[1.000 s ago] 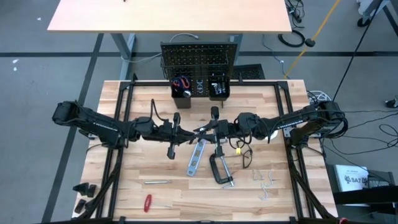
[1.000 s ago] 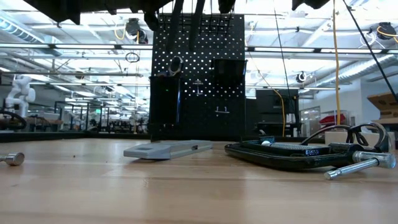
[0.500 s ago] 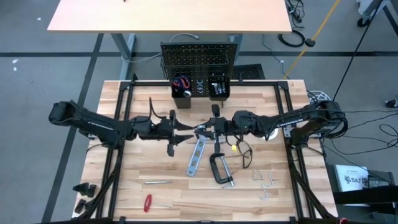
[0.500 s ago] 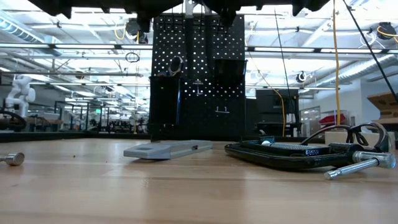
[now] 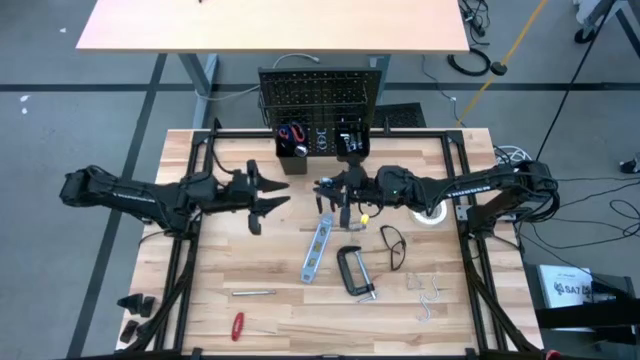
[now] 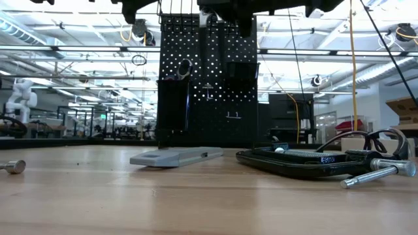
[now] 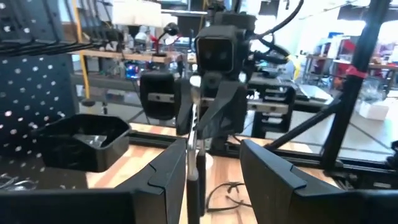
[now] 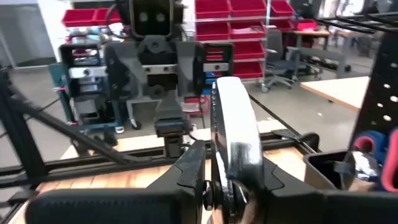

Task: Hang tools onto peg board
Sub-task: Put the slip-joint pliers into the left black bin on the peg board

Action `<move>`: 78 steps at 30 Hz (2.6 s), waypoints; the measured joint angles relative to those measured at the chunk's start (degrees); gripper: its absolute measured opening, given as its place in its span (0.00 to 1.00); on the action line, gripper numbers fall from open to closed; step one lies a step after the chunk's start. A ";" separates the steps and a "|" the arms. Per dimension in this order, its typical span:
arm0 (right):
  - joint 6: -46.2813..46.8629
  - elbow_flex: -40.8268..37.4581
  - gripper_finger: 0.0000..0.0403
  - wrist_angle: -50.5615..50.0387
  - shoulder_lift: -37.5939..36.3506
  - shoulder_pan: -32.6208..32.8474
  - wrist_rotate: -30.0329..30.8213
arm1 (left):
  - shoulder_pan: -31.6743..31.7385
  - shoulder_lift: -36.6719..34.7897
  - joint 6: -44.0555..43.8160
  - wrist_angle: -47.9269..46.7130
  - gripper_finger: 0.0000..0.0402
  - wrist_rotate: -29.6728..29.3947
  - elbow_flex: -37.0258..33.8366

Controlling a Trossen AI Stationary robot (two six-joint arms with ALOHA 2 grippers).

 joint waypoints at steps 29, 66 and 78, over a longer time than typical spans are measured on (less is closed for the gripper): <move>-1.76 10.76 0.13 -5.44 3.43 0.28 -3.60 | 8.31 10.34 -3.46 12.36 0.37 17.23 -0.04; -0.76 10.72 0.13 -1.03 6.47 0.27 -3.76 | 8.35 21.01 -2.80 18.43 0.06 18.28 5.55; -1.74 10.74 0.49 -1.61 6.01 -0.10 -3.43 | 8.31 20.89 -0.82 18.88 0.01 17.94 5.60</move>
